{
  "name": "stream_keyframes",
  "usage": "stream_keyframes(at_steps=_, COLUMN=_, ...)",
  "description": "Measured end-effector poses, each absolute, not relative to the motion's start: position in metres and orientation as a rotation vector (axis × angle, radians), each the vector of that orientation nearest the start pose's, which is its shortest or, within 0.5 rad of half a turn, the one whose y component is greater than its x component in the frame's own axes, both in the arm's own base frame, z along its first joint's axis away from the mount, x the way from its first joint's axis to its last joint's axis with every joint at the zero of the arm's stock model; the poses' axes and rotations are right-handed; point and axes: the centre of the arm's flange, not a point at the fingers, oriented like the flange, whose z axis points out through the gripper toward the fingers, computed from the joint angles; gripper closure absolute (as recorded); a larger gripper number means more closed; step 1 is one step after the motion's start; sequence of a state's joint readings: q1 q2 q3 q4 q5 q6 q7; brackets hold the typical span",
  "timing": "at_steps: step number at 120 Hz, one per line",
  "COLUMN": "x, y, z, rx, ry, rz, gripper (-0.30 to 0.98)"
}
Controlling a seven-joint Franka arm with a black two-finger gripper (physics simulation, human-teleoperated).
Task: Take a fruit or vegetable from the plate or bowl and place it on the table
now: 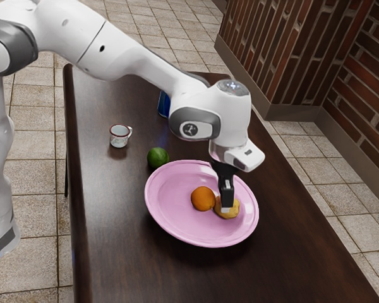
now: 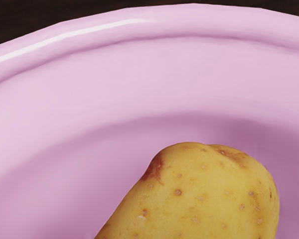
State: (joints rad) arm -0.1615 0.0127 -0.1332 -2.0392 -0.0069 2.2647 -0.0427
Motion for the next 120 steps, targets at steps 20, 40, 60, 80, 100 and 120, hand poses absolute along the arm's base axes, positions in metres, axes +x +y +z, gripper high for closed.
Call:
stream_keyframes(at_steps=20, x=0.550, y=-0.172, z=0.451, rx=-3.145, ry=0.405, rz=-0.322, gripper=0.00)
stream_keyframes(at_steps=40, x=0.549, y=-0.180, z=0.447, rx=-3.152, ry=0.421, rz=-0.318, gripper=0.25)
stream_keyframes(at_steps=60, x=0.550, y=-0.181, z=0.442, rx=-3.149, ry=0.411, rz=-0.320, gripper=0.41)
stream_keyframes(at_steps=80, x=0.552, y=-0.178, z=0.443, rx=-3.149, ry=0.382, rz=-0.330, gripper=0.42)
stream_keyframes(at_steps=100, x=0.547, y=-0.176, z=0.469, rx=-3.142, ry=0.366, rz=-0.406, gripper=0.45)
stream_keyframes(at_steps=120, x=0.534, y=-0.181, z=0.502, rx=-3.129, ry=0.374, rz=-0.487, gripper=0.45)
